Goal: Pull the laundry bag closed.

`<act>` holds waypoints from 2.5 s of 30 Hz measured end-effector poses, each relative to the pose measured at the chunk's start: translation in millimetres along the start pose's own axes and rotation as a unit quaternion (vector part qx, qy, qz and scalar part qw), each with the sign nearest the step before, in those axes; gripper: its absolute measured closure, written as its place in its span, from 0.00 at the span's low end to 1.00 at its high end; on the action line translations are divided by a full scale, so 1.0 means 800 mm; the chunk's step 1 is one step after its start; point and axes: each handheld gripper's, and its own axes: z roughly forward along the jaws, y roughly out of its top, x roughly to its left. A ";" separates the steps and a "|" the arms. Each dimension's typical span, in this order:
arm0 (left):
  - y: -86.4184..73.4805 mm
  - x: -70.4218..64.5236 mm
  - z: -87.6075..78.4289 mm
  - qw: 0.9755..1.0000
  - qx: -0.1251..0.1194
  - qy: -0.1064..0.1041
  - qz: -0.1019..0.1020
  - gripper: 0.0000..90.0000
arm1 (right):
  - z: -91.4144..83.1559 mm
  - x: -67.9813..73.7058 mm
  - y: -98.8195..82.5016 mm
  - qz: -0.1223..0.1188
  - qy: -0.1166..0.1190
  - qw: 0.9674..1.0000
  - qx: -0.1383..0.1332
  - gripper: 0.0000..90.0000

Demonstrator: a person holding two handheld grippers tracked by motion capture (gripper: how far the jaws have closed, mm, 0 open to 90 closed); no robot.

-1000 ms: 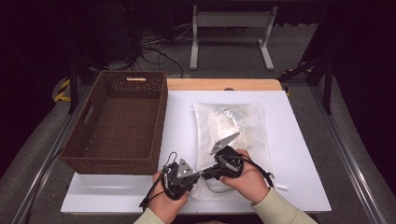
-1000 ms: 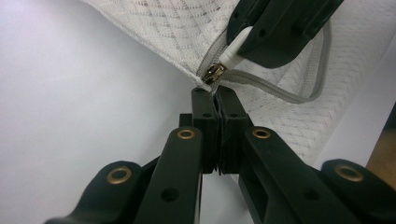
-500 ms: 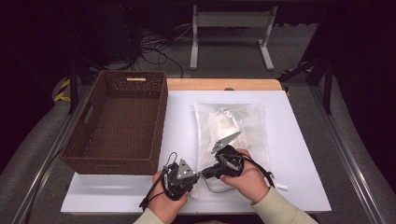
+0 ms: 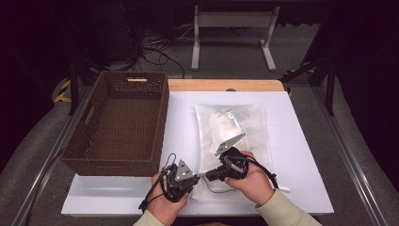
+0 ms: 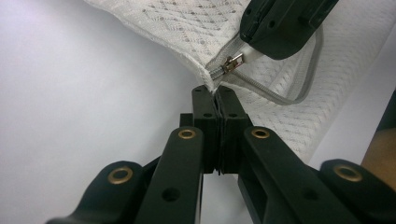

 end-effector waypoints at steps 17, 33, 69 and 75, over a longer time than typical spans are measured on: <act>0.001 0.000 -0.008 1.000 -0.010 0.008 0.000 0.99 | -0.014 -0.002 -0.012 -0.003 -0.013 1.000 -0.006 0.96; 0.002 0.004 -0.012 1.000 0.006 0.004 -0.009 0.98 | -0.036 -0.005 -0.028 0.003 -0.030 0.999 -0.014 0.96; -0.002 0.023 -0.016 1.000 0.005 0.005 -0.027 0.98 | -0.098 -0.017 -0.078 0.049 -0.054 0.996 -0.044 0.96; -0.003 0.023 -0.016 1.000 0.005 0.005 -0.027 0.98 | -0.104 -0.018 -0.084 0.054 -0.058 0.996 -0.045 0.96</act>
